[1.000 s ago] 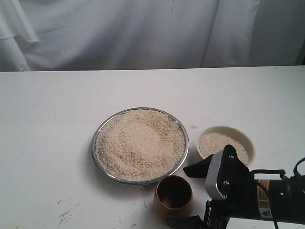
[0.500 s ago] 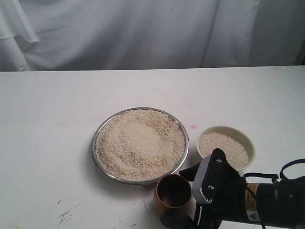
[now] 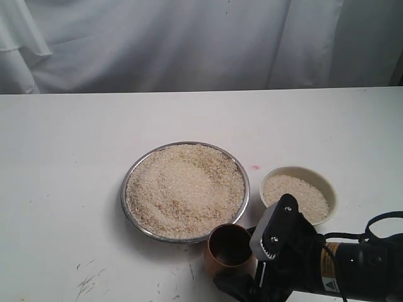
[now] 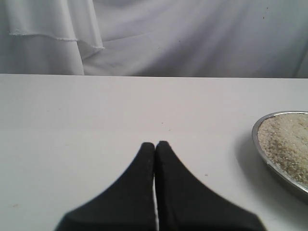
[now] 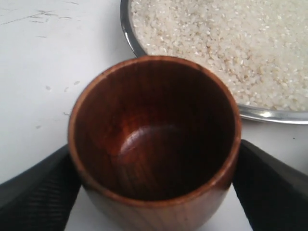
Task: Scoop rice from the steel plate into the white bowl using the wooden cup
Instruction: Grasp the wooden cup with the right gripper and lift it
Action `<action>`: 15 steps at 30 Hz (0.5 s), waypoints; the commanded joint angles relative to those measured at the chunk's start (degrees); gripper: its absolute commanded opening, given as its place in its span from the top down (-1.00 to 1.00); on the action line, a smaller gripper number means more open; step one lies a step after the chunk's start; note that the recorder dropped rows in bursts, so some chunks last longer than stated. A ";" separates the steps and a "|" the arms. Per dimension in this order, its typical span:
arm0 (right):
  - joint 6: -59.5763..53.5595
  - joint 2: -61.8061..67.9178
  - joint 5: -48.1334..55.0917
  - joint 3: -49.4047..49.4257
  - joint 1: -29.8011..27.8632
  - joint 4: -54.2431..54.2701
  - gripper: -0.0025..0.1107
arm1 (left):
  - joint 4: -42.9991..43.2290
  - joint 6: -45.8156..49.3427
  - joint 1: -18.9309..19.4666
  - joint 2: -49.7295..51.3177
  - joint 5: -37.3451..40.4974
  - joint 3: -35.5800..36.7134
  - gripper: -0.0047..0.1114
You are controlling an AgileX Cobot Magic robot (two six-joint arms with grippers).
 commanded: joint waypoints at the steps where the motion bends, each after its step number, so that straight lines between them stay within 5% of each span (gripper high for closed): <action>1: 0.21 -0.54 -2.50 -0.14 0.32 -0.77 0.45 | -0.04 -0.18 -0.09 -0.29 -0.36 0.26 0.92; 4: 2.20 -1.52 -2.60 -0.14 0.32 -0.42 0.96 | -0.04 -0.18 -0.09 -0.29 -0.36 0.26 0.92; 7: 9.05 -6.34 -0.41 -0.44 0.32 0.69 0.96 | -0.04 -0.18 -0.09 -0.29 -0.36 0.26 0.92; 9: 15.54 -10.12 10.11 -2.98 0.32 -2.90 0.96 | -0.04 -0.18 -0.09 -0.29 -0.36 0.26 0.92; 15: 47.65 -16.88 25.39 -16.81 0.32 -37.21 0.96 | -0.04 -0.18 -0.09 -0.29 -0.36 0.26 0.92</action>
